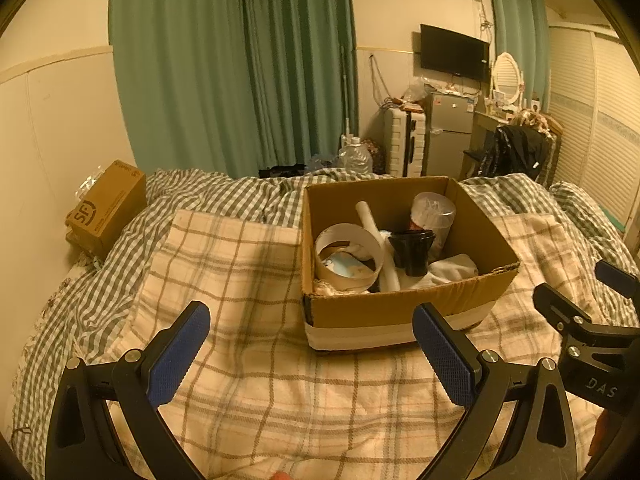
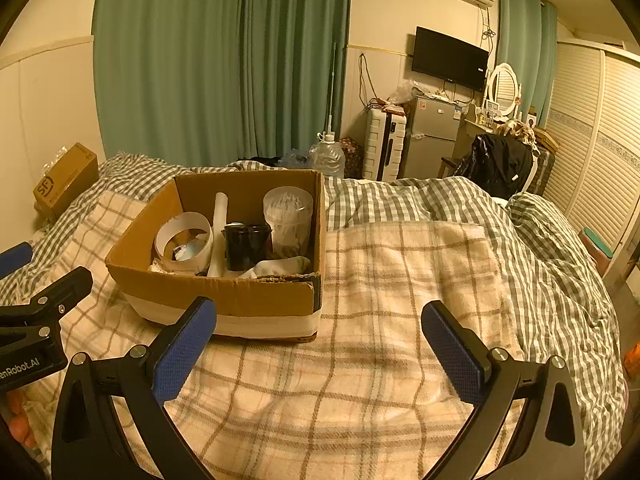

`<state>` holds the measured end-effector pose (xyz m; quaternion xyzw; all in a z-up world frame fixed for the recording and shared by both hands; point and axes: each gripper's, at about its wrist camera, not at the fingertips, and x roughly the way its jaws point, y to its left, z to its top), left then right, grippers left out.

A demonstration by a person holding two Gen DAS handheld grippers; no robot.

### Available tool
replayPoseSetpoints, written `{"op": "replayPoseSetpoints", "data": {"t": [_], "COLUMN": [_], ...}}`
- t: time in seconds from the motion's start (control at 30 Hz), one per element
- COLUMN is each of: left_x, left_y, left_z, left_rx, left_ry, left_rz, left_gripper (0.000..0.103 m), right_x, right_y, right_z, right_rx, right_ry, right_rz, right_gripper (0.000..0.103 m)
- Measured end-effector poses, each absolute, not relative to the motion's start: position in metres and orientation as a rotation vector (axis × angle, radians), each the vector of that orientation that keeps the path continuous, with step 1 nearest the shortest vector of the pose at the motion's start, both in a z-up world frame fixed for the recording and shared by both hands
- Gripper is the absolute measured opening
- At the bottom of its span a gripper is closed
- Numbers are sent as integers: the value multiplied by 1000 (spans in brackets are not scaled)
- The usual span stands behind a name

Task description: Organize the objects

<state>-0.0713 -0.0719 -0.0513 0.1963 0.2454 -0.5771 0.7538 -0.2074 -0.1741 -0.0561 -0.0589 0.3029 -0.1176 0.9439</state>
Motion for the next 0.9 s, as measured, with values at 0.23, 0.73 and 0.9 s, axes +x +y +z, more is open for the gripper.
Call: {"op": "replayPoseSetpoints", "data": {"t": [0.23, 0.73, 0.9], "left_x": [-67, -67, -67], "left_y": [-71, -71, -71], "left_z": [-51, -51, -51], "left_rx": [414, 418, 418], "left_ry": [553, 550, 552], "left_rz": [-1254, -1258, -1257], "left_gripper": [103, 103, 103], "right_x": [-206, -206, -206], "right_y": [-173, -172, -172], "right_z": [-57, -60, -61], "right_rx": [-127, -126, -125], "right_ry": [621, 629, 631], "right_rz": [-242, -238, -237], "right_gripper": [103, 103, 103]}}
